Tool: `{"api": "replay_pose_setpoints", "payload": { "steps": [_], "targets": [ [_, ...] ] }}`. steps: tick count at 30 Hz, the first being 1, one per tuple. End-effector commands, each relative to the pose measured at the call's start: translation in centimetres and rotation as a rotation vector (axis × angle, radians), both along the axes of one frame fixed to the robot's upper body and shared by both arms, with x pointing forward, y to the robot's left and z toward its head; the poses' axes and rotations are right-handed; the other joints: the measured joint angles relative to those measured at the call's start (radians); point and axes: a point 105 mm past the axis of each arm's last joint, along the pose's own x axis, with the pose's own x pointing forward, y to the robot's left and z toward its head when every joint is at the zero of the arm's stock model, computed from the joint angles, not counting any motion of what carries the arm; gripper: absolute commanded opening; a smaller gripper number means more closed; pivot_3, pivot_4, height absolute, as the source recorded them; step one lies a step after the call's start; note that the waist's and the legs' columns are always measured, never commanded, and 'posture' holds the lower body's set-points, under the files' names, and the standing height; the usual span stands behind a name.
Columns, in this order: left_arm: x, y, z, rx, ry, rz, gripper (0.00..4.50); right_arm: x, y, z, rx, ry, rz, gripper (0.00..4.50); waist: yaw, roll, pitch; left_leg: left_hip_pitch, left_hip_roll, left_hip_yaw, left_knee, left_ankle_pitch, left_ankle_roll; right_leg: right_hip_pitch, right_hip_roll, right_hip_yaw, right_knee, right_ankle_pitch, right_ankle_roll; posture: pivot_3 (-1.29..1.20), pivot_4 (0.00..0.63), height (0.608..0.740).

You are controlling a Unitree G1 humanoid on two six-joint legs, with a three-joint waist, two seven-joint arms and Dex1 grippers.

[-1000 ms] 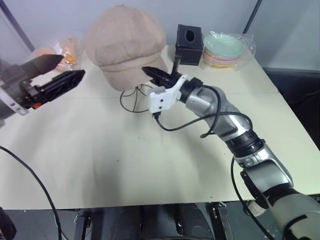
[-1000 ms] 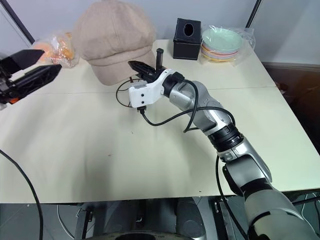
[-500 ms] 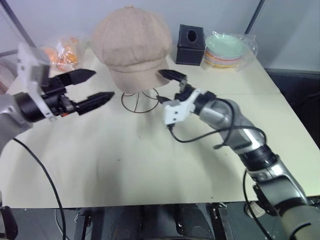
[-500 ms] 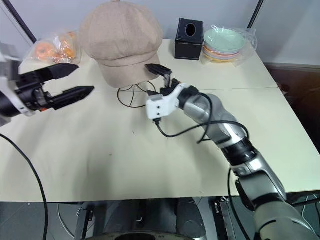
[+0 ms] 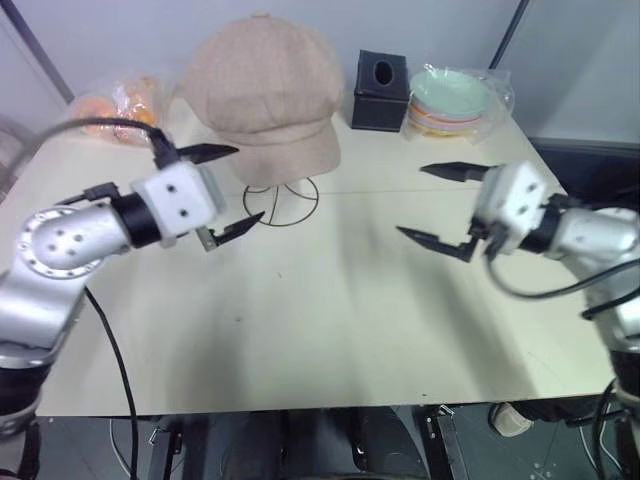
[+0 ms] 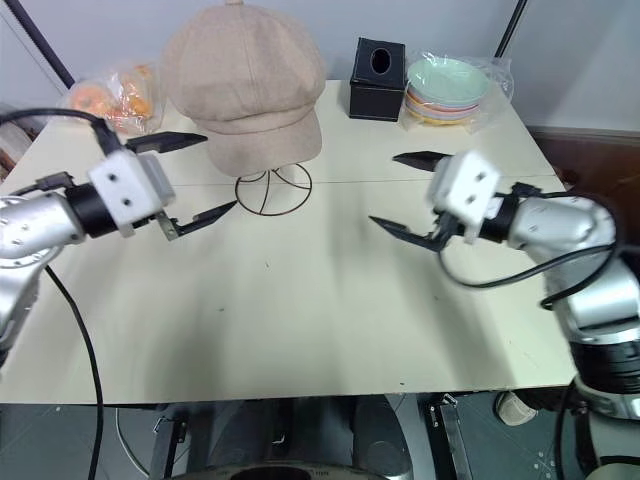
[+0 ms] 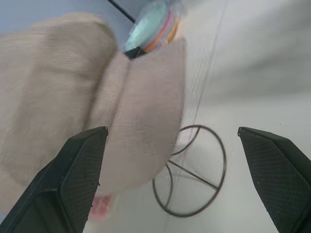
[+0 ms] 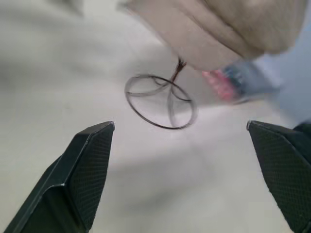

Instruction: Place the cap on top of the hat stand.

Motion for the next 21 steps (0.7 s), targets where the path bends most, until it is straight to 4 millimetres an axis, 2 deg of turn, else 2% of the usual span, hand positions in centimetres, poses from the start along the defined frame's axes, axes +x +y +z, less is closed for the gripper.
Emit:
{"api": "replay_pose_setpoints", "payload": {
  "steps": [1, 6, 11, 14, 18, 21],
  "targets": [
    [0.9, -1.0, 1.0, 0.067, -0.206, 0.027, 4.5, -1.7, 0.6, 2.4, 0.086, 0.063, 0.08, 4.47, 0.006, 0.0, 0.0, 0.0, 0.0, 0.0, 0.0, 0.0, 0.0, 0.0, 0.0, 0.0, 0.0, 0.0, 0.0, 0.0, 0.15, 0.74],
    [2.4, -3.1, 0.0, 0.162, -0.348, 0.022, 4.5, -2.1, 1.1, 4.2, 0.161, 0.103, 0.115, 4.47, 0.023, 0.0, 0.0, -0.001, -0.002, 0.001, 0.001, 0.0, 0.0, 0.0, 0.0, 0.0, -0.001, 0.0, 0.0, 0.0, 0.15, 0.74],
    [3.1, -5.0, -0.7, 0.196, -0.407, 0.009, 4.5, -2.0, 1.2, 4.5, 0.144, 0.104, 0.114, 4.47, 0.026, 0.0, 0.0, -0.002, -0.002, 0.001, 0.002, -0.001, 0.001, -0.001, -0.001, 0.0, -0.001, 0.0, 0.001, 0.0, 0.15, 0.74],
    [3.1, -5.4, -1.3, 0.219, -0.419, -0.005, 4.5, -2.0, 1.2, 4.4, 0.134, 0.105, 0.112, 4.47, 0.023, 0.0, 0.0, -0.003, -0.002, 0.001, 0.002, -0.001, 0.002, -0.001, -0.001, 0.0, -0.001, 0.0, 0.001, 0.0, 0.15, 0.74],
    [3.6, -5.5, -1.1, 0.2, -0.434, 0.01, 4.5, -2.0, 1.2, 4.3, 0.127, 0.1, 0.11, 4.47, 0.023, 0.0, 0.0, -0.003, -0.002, 0.001, 0.001, -0.001, 0.002, -0.002, 0.0, -0.001, 0.0, 0.0, 0.001, 0.0, 0.15, 0.74],
    [4.1, -5.3, -0.9, 0.186, -0.434, 0.023, 3.67, -2.1, 1.3, 4.1, 0.118, 0.099, 0.117, 4.5, 0.023, 0.0, 0.0, -0.003, -0.002, 0.001, 0.002, -0.001, 0.002, -0.002, -0.001, -0.001, 0.0, 0.0, 0.001, 0.0, 0.15, 0.74]
  ]
}}
